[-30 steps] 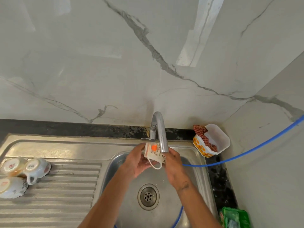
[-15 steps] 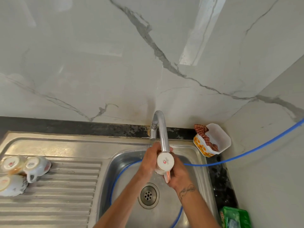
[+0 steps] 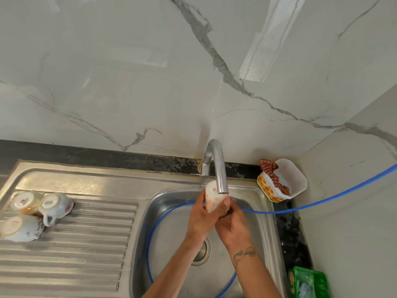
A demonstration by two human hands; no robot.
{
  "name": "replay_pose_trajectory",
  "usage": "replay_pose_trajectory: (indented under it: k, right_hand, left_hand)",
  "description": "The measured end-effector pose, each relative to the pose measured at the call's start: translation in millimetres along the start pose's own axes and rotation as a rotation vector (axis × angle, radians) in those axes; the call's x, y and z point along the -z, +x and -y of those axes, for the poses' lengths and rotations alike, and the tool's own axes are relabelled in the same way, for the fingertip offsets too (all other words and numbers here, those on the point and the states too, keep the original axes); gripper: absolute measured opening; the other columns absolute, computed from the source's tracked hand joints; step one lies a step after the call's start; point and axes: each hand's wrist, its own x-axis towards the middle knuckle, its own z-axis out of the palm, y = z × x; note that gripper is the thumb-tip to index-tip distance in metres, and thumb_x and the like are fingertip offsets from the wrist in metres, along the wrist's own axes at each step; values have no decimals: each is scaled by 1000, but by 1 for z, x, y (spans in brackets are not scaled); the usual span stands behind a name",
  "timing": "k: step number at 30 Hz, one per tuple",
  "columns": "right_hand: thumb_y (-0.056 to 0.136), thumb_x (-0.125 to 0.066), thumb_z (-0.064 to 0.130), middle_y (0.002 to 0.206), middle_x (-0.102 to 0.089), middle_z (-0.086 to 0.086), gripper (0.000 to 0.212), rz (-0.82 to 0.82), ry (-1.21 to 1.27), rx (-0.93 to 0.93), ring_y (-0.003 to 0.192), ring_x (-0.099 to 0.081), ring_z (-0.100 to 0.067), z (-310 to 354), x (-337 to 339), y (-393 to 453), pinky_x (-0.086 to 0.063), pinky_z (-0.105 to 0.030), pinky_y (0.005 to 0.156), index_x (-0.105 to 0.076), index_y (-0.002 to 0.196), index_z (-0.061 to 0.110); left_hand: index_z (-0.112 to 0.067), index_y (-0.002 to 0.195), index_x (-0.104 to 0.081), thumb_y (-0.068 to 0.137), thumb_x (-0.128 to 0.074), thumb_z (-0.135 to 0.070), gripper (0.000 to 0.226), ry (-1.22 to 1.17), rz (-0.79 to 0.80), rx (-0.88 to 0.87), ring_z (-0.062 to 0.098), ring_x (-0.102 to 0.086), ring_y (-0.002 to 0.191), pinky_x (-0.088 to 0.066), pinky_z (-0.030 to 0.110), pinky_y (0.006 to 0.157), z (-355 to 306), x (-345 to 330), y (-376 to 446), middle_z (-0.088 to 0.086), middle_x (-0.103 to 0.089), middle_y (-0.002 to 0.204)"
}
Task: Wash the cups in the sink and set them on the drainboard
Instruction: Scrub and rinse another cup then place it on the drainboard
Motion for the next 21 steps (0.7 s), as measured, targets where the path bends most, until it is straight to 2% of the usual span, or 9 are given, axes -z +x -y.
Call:
replay_pose_trajectory:
  k: [3,5,7,10,12,15,16,19,21]
  right_hand:
    - [94,-68,29,100,-78,-15,35,-54,-39,-35,96,-73,-28,5,-5,-7,-59,-44,87,-72,119,5]
    - [94,-70,33,89,-77,-14,31,-80,-127,-18,86,-74,-26,13,-12,-5,-60,-43,79,-75,108,6]
    - [95,-71,35,84,-76,-13,31,-103,-315,97,75,-75,-23,20,-21,-2,-60,-39,69,-76,105,6]
    - [103,-63,30,76,-75,-4,20,-73,-649,320,65,-72,-14,26,-33,-4,-57,-31,62,-75,99,15]
    - [105,-58,23,81,-77,-1,19,44,-894,397,70,-72,-11,26,-40,-12,-55,-25,63,-72,92,24]
    - [108,-52,34,87,-77,-7,28,232,-1219,402,77,-73,-19,17,-41,-25,-55,-26,66,-73,95,20]
    - [108,-52,32,86,-76,-5,28,232,-1252,415,79,-73,-17,13,-39,-28,-56,-28,69,-73,94,20]
    - [106,-55,23,93,-77,1,19,105,-1080,349,91,-73,-12,7,-37,-32,-58,-27,79,-73,99,22]
    - [104,-59,27,97,-78,3,16,100,-1197,371,93,-74,-10,10,-37,-31,-58,-25,80,-73,109,21]
  left_hand:
    - [-33,122,-66,59,-78,-86,83,76,89,44,15,-72,108,-60,35,96,-15,-3,5,-2,-74,114]
    - [-28,123,-69,74,-74,-78,71,77,167,98,21,-70,108,-59,31,91,-31,-2,8,5,-72,116]
    - [-24,131,-64,88,-73,-62,59,7,137,274,27,-71,108,-61,39,88,-39,6,12,9,-70,120]
    - [-7,124,-68,85,-78,-59,66,-287,64,553,40,-76,101,-64,50,87,-35,22,7,23,-74,115]
    - [-1,118,-71,80,-87,-47,62,-509,-60,558,38,-78,96,-65,47,85,-29,29,6,24,-78,105]
    - [-3,110,-73,86,-83,-43,48,-612,-151,543,30,-77,87,-64,44,86,-20,35,11,16,-80,90]
    - [-4,109,-73,87,-82,-43,46,-619,-168,551,29,-77,86,-64,44,84,-18,36,11,15,-80,88]
    - [-6,115,-74,90,-78,-46,47,-619,-190,572,28,-77,87,-64,44,80,-11,35,18,14,-81,92]
    - [-5,121,-73,93,-75,-44,47,-693,-183,587,26,-77,83,-64,42,76,-13,28,23,13,-80,96]
